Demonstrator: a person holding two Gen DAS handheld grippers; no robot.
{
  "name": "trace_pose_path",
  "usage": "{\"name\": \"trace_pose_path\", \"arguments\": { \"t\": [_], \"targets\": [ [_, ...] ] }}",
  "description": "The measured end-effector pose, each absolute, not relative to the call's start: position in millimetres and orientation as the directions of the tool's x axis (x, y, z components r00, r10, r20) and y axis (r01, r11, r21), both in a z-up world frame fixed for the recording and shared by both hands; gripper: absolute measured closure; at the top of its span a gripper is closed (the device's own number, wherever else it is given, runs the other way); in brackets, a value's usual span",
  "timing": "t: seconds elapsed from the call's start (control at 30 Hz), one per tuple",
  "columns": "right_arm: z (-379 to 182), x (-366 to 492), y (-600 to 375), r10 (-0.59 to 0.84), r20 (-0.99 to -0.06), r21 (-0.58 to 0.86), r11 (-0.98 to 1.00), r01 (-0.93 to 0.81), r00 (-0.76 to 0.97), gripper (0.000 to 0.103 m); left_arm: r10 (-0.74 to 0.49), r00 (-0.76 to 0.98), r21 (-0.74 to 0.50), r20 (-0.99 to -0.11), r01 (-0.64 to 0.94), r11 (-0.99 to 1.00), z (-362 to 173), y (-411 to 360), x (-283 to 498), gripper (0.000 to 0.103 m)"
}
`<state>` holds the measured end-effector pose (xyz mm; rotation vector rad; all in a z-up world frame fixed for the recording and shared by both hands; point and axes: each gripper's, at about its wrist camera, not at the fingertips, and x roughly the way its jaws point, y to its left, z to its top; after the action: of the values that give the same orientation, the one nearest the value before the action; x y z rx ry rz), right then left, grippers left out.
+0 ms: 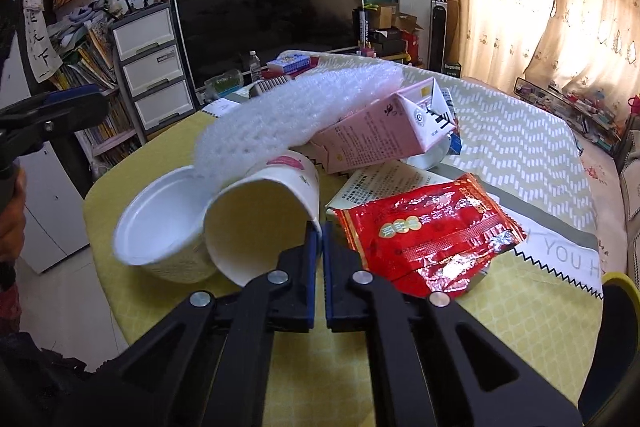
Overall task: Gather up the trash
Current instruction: 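Carry the cup with the right gripper over the yellow-rimmed bin and release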
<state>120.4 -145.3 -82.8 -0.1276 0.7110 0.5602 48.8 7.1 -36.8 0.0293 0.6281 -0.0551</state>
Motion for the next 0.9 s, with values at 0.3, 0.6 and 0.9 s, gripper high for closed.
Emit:
{"name": "trace_pose_path", "arguments": {
  "t": [0.3,0.6,0.9],
  "targets": [
    [-65.4,103.3,-171.4,0.467,-0.613,0.128,0.854,-0.504,0.637,0.100,-0.045,0.808,0.007,-0.587,0.061,0.998,-36.3,6.6,48.3,0.004],
    [-54.5,87.6,-230.6,0.414,-0.569,0.187,0.906,-0.379,0.710,0.100,-0.054,0.810,0.012,-0.584,0.074,0.997,-36.2,1.7,46.1,0.004],
    [-60.8,86.0,-362.5,0.026,-0.573,0.187,0.977,0.100,0.819,0.100,-0.064,0.803,0.019,-0.592,0.093,0.995,-39.5,-6.7,50.5,0.004]
  ]
}}
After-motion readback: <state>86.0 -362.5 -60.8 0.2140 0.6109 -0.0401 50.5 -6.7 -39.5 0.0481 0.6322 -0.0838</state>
